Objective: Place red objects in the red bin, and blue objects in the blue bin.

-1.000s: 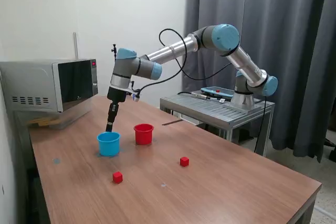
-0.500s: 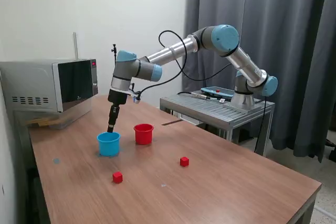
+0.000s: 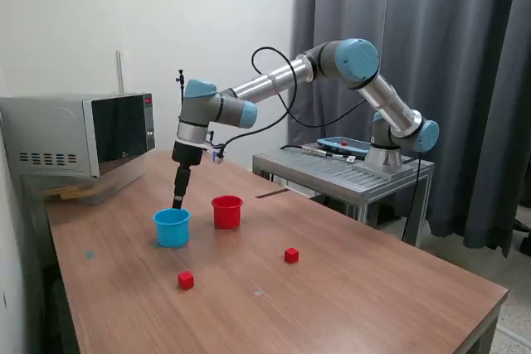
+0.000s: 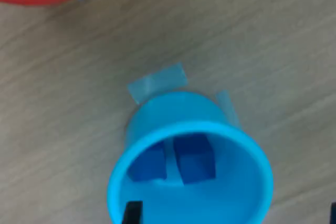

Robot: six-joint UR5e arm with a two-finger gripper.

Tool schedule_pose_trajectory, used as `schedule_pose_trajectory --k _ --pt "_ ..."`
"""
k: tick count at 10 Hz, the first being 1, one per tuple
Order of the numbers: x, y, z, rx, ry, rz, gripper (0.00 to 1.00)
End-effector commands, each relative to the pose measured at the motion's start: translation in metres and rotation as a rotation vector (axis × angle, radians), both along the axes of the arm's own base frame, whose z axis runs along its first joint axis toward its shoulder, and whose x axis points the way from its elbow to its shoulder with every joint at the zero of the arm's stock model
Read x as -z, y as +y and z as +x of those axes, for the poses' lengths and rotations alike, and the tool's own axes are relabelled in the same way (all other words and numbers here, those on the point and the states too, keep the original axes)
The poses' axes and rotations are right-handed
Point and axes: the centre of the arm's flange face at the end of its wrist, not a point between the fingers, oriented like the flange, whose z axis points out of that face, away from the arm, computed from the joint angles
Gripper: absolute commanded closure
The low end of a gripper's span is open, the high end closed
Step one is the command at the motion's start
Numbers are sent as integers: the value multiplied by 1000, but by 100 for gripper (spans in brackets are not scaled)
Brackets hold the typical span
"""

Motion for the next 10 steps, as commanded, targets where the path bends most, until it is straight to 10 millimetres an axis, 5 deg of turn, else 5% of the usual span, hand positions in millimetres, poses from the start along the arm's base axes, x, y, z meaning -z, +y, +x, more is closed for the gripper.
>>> schedule_pose_trajectory --k 1,3,4,8,10 --pt "2 -7 16 -4 -115 -34 0" --pt "-5 -18 27 -63 -148 -35 0" --pt "-11 -49 28 -106 -154 -31 0" --pt "-34 -107 45 -160 -200 -40 0" --pt "-45 -114 53 -143 -195 -42 0"
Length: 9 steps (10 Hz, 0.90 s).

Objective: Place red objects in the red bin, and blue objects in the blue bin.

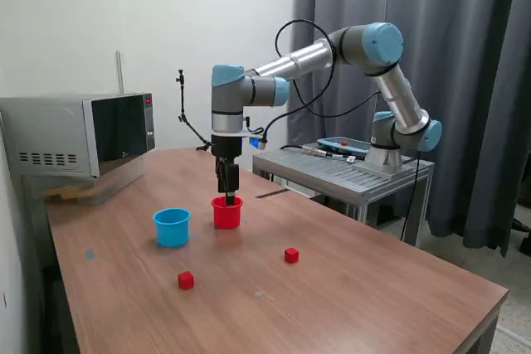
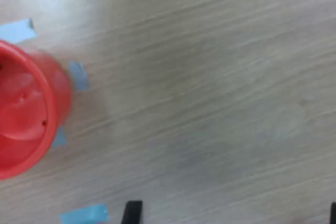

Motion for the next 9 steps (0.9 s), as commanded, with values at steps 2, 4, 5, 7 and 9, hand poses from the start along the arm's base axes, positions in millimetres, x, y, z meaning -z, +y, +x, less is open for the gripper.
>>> schedule_pose_trajectory --k 2,4,5,7,9 --pt "-4 -46 13 -10 -13 -3 0" --pt "-8 -65 15 -26 -7 -28 0" --pt "-6 -77 16 -42 -10 -29 0" --pt "-7 -80 17 -45 -8 -29 0" --pt "-7 -94 19 -60 -10 -29 0"
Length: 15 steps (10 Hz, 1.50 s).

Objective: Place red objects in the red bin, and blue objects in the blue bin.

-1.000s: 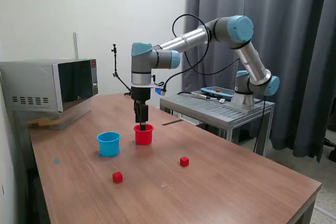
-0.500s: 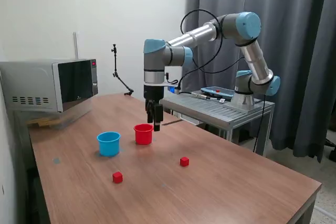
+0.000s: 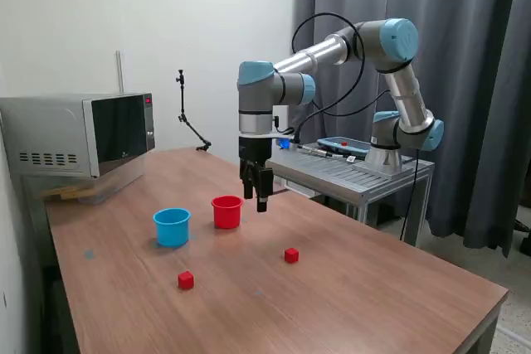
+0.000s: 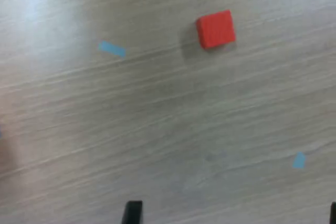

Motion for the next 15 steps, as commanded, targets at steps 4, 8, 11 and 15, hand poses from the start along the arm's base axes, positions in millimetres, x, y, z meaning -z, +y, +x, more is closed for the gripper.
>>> schedule_pose_trajectory --k 4,8,11,15 --pt "14 -34 10 -41 -27 -6 0" --pt "49 -79 28 -105 -119 -54 0" --pt "69 -92 53 -125 -178 -45 0" --pt "64 -96 85 -133 -199 -33 0"
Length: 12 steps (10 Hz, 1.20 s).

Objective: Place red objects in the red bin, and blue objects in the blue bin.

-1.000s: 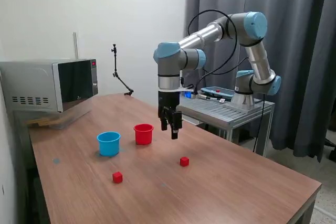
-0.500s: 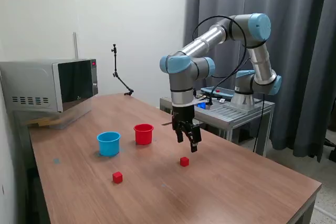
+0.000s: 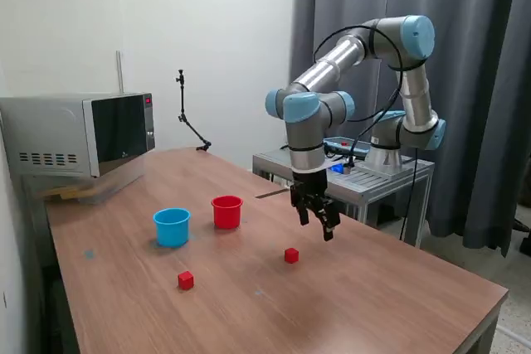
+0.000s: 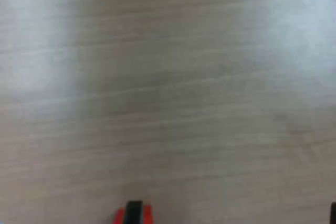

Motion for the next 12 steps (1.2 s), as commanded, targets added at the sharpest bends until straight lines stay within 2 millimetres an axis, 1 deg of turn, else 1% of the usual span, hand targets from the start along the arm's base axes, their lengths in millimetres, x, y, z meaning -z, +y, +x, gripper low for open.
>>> schedule_pose_trajectory --k 1,3,5,7,8,10,11,12 --pt "7 4 15 -2 16 21 0" --pt "7 18 9 13 52 32 0" --pt "14 32 9 26 58 56 0" --pt "18 44 3 41 76 56 0" --pt "22 47 2 28 76 54 0" --pt "47 47 -4 8 69 50 0" --pt "56 50 -5 11 59 49 0" --pt "62 50 -6 9 56 48 0"
